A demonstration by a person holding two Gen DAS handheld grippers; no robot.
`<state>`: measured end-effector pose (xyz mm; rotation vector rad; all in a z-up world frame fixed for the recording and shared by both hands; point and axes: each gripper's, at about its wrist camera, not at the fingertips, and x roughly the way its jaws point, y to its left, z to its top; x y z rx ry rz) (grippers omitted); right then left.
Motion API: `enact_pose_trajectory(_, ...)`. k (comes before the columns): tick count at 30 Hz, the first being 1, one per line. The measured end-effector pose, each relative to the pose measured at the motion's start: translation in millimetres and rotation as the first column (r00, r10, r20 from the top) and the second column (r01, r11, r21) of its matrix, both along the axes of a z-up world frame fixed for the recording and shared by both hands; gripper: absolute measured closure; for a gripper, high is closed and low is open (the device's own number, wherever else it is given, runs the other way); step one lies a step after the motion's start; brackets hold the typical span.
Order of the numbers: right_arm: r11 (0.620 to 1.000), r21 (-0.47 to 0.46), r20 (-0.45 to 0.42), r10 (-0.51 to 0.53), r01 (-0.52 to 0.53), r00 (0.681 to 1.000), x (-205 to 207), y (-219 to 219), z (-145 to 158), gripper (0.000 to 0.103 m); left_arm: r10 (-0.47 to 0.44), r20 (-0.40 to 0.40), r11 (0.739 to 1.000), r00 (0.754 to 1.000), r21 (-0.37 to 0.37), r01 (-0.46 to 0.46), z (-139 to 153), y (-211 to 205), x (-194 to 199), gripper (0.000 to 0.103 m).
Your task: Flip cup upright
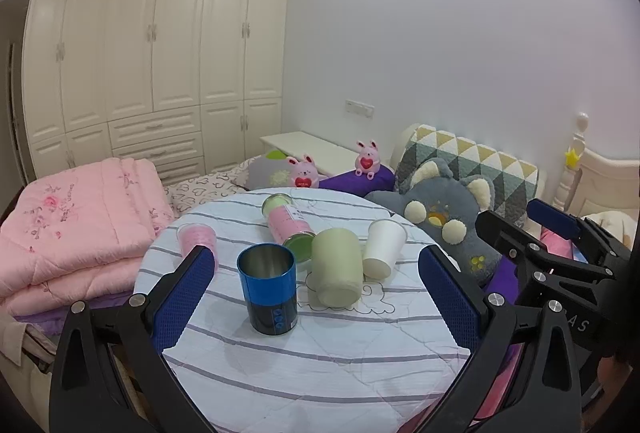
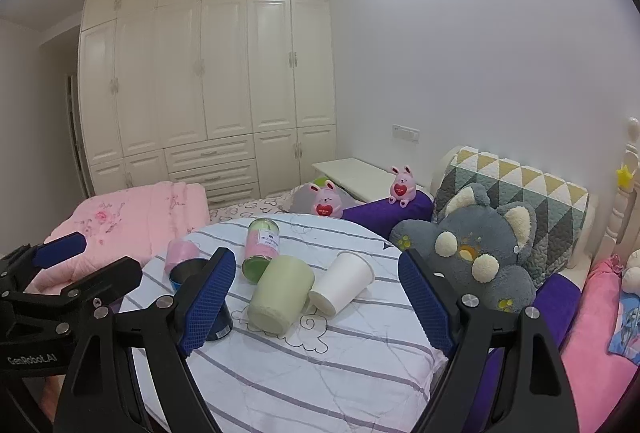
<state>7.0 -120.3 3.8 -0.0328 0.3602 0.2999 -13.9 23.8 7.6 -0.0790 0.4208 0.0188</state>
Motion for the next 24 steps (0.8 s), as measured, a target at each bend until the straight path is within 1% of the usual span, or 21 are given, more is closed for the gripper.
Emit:
enact_pose_trajectory(5, 1.0, -0.002, 0.008, 0.007, -0.007, 1.0, -1.9, 1.6, -0.9, 0.018, 0.006, 0.003, 1.0, 1.0, 0.014, -0.006, -0.6, -0.3, -0.6, 0.0)
enact_pose_trajectory(11, 1.0, -0.001, -0.002, 0.013, -0.013, 1.0, 0.5, 2.6, -3.0, 0.018, 0.013, 0.001, 1.0, 1.0, 0.025, -0.013, -2.9, -0.5, -0.6, 0.0)
enact_pose_trajectory(24, 1.0, -0.005, -0.036, 0.016, -0.016, 0.999, 10.4, 6.6, -7.8, 0.018, 0.021, -0.034, 0.999, 0.999, 0.037, -0.02, -9.8, 2.2, 8.6, 0.0)
